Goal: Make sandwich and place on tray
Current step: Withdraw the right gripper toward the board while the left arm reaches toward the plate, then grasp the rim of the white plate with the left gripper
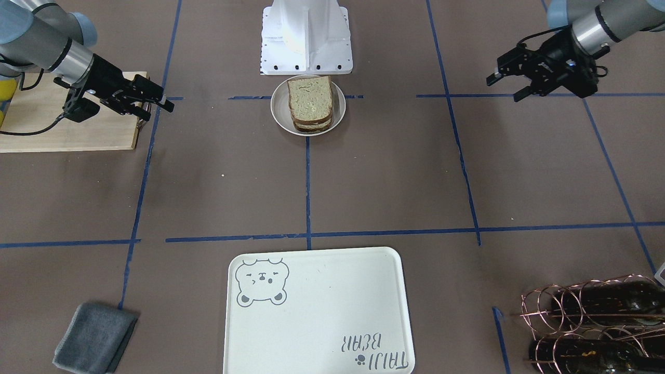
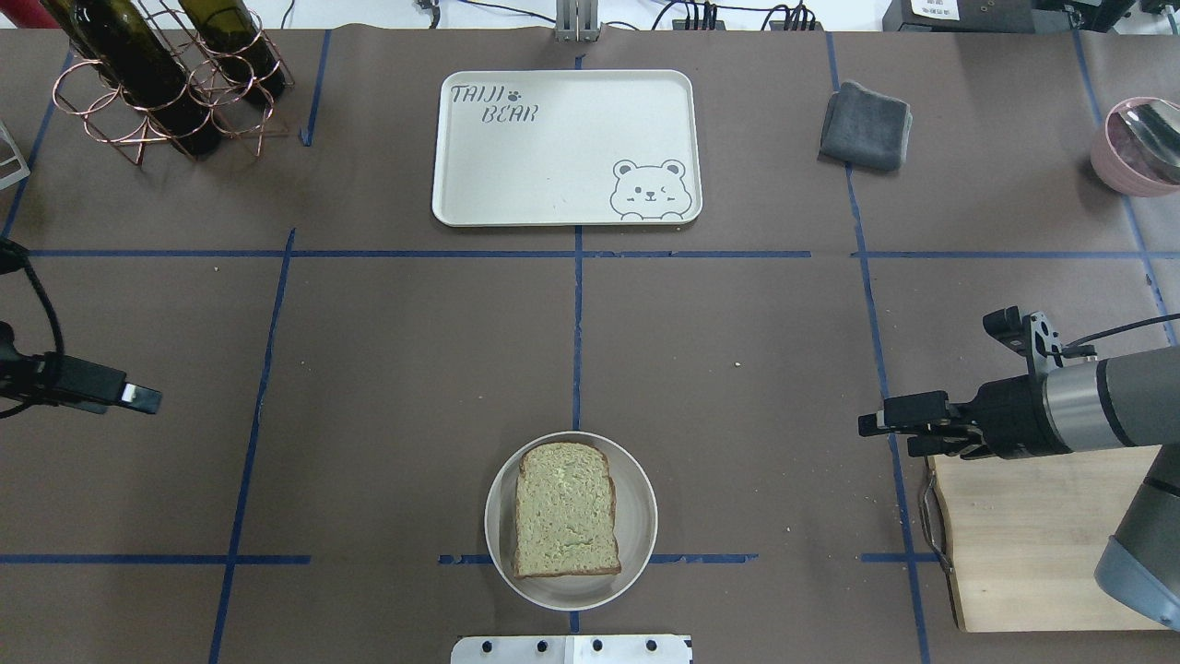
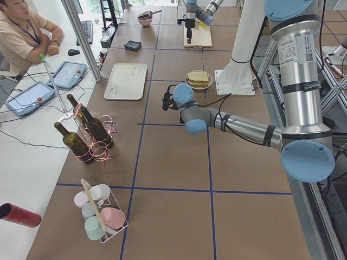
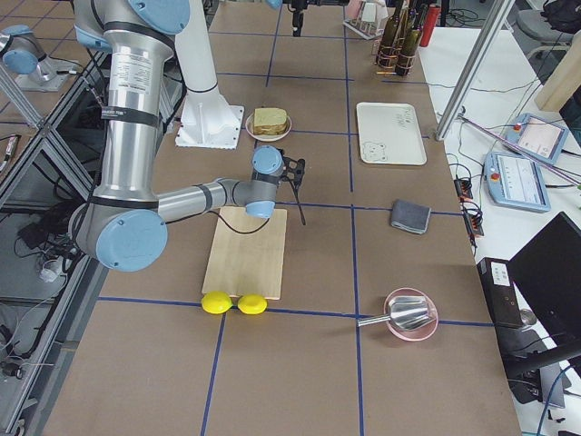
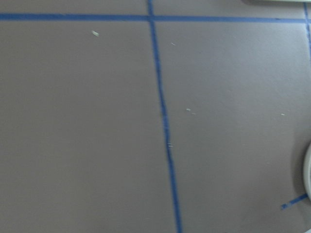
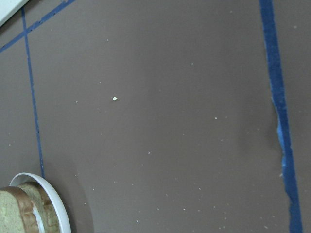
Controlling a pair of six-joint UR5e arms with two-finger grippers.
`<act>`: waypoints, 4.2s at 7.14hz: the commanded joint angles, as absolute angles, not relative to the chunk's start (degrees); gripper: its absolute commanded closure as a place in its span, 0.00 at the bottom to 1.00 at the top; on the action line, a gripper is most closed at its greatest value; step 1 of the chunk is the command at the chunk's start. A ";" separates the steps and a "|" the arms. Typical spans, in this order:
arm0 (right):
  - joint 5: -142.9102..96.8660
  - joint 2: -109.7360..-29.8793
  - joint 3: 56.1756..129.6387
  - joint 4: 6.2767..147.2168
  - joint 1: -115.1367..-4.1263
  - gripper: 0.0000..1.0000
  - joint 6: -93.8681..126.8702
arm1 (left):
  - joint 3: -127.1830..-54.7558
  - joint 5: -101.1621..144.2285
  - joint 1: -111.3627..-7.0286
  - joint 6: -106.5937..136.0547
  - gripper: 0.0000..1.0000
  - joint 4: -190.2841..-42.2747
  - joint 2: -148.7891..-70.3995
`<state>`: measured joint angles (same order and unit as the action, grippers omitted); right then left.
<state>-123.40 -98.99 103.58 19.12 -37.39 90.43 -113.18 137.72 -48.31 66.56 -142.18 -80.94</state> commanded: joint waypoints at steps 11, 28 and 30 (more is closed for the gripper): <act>-124.89 -100.37 102.66 18.72 -39.81 0.00 89.91 | -107.49 105.82 -14.33 89.65 0.59 -117.33 -109.42; -124.54 -100.55 102.66 18.63 -39.73 0.00 89.91 | -103.18 105.73 -14.06 89.47 0.85 -117.60 -111.88; -124.63 -100.46 102.74 18.63 -39.73 0.00 89.91 | -103.53 105.82 -14.15 89.65 1.00 -117.60 -111.88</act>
